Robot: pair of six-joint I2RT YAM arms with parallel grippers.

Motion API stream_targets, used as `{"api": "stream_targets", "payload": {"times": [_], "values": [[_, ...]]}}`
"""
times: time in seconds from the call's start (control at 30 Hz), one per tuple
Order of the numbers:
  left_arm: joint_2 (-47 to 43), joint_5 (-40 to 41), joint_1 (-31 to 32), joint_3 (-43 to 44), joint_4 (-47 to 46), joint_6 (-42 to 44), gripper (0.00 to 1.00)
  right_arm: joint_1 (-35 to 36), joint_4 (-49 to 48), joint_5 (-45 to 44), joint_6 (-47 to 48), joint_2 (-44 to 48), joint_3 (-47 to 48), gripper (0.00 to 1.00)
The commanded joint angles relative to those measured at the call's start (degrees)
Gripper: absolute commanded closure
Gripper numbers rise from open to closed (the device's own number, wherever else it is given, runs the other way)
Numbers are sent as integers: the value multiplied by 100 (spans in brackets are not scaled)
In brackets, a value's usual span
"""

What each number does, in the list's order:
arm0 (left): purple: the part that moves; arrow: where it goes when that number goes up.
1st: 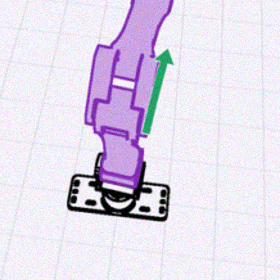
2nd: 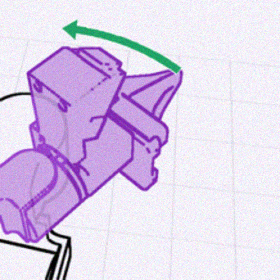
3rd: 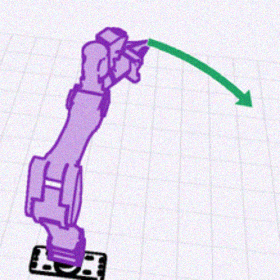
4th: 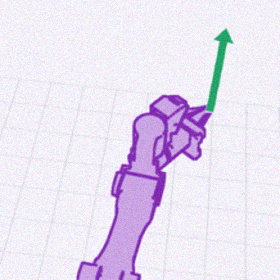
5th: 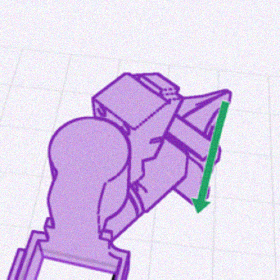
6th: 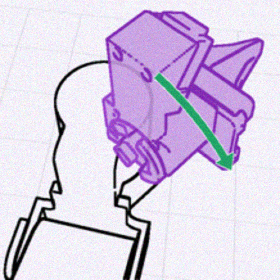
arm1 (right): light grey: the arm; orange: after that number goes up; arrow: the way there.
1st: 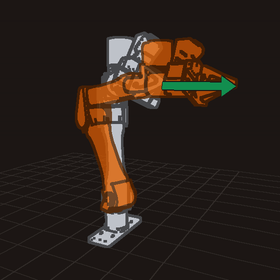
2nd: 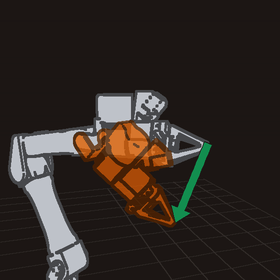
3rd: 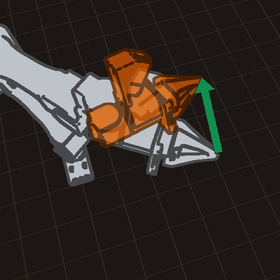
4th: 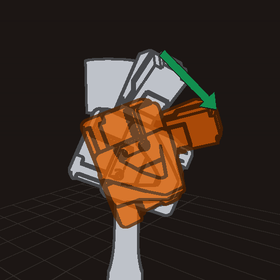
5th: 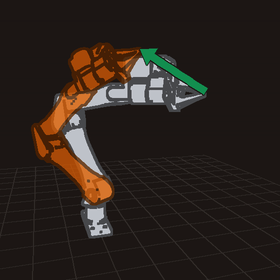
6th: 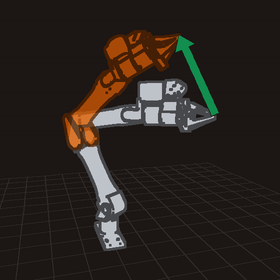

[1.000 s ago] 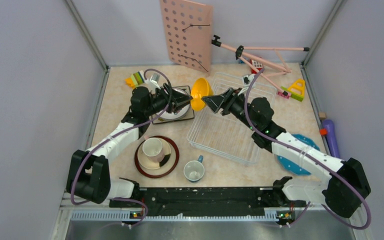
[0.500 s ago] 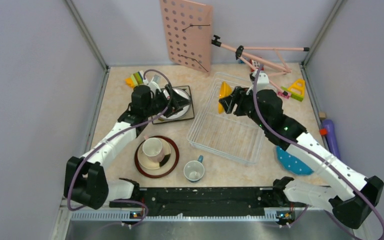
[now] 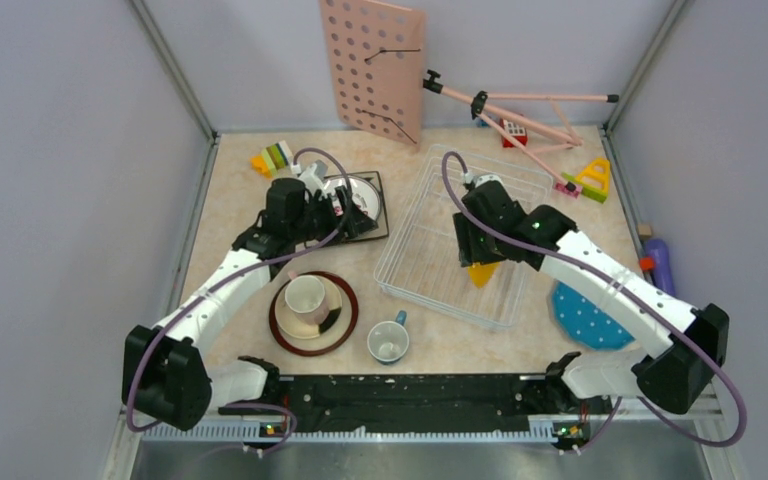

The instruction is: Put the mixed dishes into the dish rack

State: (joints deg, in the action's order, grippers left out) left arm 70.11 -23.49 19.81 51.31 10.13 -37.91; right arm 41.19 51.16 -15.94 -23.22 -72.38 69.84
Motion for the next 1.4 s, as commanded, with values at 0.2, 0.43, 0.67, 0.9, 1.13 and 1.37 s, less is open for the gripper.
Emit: {"api": "stream_targets", "payload": {"times": [0.2, 0.43, 0.67, 0.9, 1.13, 1.37], "values": [[324, -247, 292, -520, -779, 390, 25, 635, 1320, -1059, -596, -958, 490, 100], [478, -420, 444, -862, -1501, 561, 28, 954, 1623, -1559, -1221, -1296, 451, 100], [494, -965, 458, -1303, -2451, 358, 33, 1319, 1811, -1669, -1808, -2026, 538, 74], [390, -926, 462, -1691, -2976, 118, 34, 1635, 1764, -1630, -2304, -2326, 634, 11], [126, -546, 461, -1917, -3027, 117, 34, 1660, 1196, -1337, -2203, -1611, 501, 1], [-155, -359, 462, -1782, -2661, 205, 33, 1657, 594, -1414, -2000, -719, 388, 4]]}}
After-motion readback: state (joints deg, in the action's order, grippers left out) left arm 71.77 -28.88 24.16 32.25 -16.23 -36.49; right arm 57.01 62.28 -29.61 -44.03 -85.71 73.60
